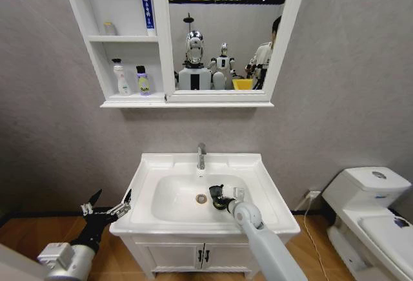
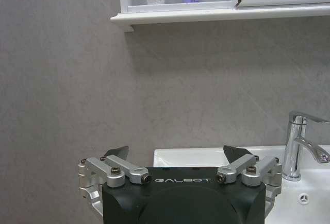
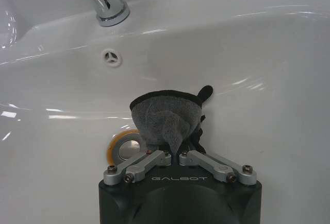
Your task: Move facial cleanser and shampoo from washbasin to cabinet, then wipe washbasin with towel.
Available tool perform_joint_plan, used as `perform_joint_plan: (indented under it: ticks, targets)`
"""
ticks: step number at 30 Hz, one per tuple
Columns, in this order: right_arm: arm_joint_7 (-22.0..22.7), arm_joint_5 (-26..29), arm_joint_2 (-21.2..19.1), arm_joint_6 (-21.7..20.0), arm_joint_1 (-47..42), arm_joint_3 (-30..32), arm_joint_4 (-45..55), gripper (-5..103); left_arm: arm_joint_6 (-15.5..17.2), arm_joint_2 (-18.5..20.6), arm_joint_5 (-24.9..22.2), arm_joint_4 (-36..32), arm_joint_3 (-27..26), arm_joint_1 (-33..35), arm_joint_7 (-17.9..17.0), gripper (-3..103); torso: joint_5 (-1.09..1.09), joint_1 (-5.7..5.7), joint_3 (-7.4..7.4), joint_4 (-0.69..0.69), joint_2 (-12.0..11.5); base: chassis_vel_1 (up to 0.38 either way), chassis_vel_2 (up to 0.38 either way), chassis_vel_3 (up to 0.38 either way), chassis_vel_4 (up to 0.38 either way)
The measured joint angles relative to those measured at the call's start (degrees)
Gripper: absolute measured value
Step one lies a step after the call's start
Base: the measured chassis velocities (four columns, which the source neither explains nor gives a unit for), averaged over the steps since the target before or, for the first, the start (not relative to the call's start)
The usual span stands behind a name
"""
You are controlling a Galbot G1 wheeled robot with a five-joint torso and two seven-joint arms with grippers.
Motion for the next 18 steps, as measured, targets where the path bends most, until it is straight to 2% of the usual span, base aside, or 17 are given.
perform_joint_plan:
  ticks: [18]
  targets:
    - [-5.6,-0.3,2.0,0.0,2.5,-4.2,-2.7,2,0.0,0.0,0.0,0.0,0.0,0.0,0.0,100,0.0,0.0,0.0,0.0,0.0,0.0,0.0,0.0,0.0]
